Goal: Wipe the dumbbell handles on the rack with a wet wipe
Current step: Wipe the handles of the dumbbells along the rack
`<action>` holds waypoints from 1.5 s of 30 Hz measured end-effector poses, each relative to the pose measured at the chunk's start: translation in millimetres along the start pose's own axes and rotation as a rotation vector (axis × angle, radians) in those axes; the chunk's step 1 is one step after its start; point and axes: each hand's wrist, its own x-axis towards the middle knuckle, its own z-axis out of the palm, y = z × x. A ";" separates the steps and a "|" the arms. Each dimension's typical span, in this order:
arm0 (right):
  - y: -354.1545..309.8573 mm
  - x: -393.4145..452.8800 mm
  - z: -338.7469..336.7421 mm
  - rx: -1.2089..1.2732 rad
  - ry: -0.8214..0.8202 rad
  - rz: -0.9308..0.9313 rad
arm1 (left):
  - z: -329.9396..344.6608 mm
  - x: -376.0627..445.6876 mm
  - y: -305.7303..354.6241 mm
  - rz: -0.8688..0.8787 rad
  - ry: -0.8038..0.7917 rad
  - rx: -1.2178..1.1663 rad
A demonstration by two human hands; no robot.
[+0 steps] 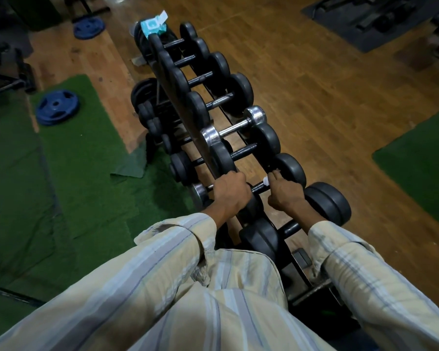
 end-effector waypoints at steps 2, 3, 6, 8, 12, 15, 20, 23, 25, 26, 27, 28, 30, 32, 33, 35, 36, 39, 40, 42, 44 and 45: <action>-0.6 -7.4 9.9 0.059 0.016 0.006 | 0.6 0.6 0.0 0.011 0.001 -0.002; -0.8 -11.9 15.2 0.090 0.017 0.014 | 0.8 0.7 0.0 0.014 0.002 -0.001; -6.5 -26.6 27.1 0.233 0.033 0.079 | 2.1 1.7 -0.6 0.015 -0.003 -0.016; -15.0 -34.4 30.3 0.344 0.032 0.127 | 2.9 2.4 -1.6 0.017 -0.001 -0.024; -29.5 -34.5 32.4 0.562 0.071 0.184 | 3.9 3.6 -2.1 0.029 0.000 -0.016; -36.0 -26.1 34.8 0.803 0.064 0.271 | 4.6 4.3 -1.7 0.025 -0.002 -0.012; -48.9 -15.6 14.9 1.509 0.169 0.532 | 4.2 4.2 -2.0 0.022 -0.005 -0.012; -39.7 -7.2 -10.1 2.052 0.172 0.759 | 2.2 3.3 -0.8 0.030 -0.008 -0.007; -27.6 -4.8 -13.2 2.345 0.106 0.824 | 1.4 2.7 -1.7 0.031 -0.009 -0.010; -22.6 -4.3 -12.3 2.431 0.077 0.832 | 1.1 2.6 -2.4 0.032 -0.009 -0.013; -18.0 -1.0 -6.7 2.468 0.050 0.826 | 0.7 2.7 -2.9 0.035 -0.010 -0.017; -15.6 0.2 -3.7 2.461 0.023 0.846 | 0.5 2.9 -3.6 0.039 -0.012 -0.023; -17.7 2.5 -0.3 2.393 -0.025 0.849 | 0.3 3.0 -4.1 0.048 -0.014 -0.026; -23.5 2.1 -1.2 2.325 -0.062 0.821 | 0.5 3.1 -4.0 0.048 -0.017 -0.017; -27.5 -0.3 -3.2 2.273 -0.102 0.808 | 0.9 3.4 -3.5 0.046 -0.016 -0.014; -36.0 -6.6 -4.3 2.198 -0.168 0.751 | 2.4 3.6 -2.1 0.045 -0.016 -0.005; -40.6 -9.6 -5.5 2.171 -0.208 0.737 | 2.9 3.5 -1.1 0.044 -0.017 0.003; -50.2 -12.0 -4.2 2.088 -0.250 0.727 | 3.1 2.3 2.9 0.034 -0.021 0.047; -51.0 -14.3 -5.8 2.035 -0.247 0.736 | 3.8 1.9 4.3 0.031 -0.025 0.065; -48.1 -16.1 -4.1 1.908 -0.274 0.733 | 4.4 0.8 6.5 0.024 -0.034 0.095; -45.5 -21.8 -5.2 1.745 -0.268 0.721 | 3.9 -0.1 8.2 0.018 -0.037 0.102; -44.4 -23.3 -3.5 1.711 -0.254 0.706 | 4.0 -0.6 8.7 0.017 -0.037 0.101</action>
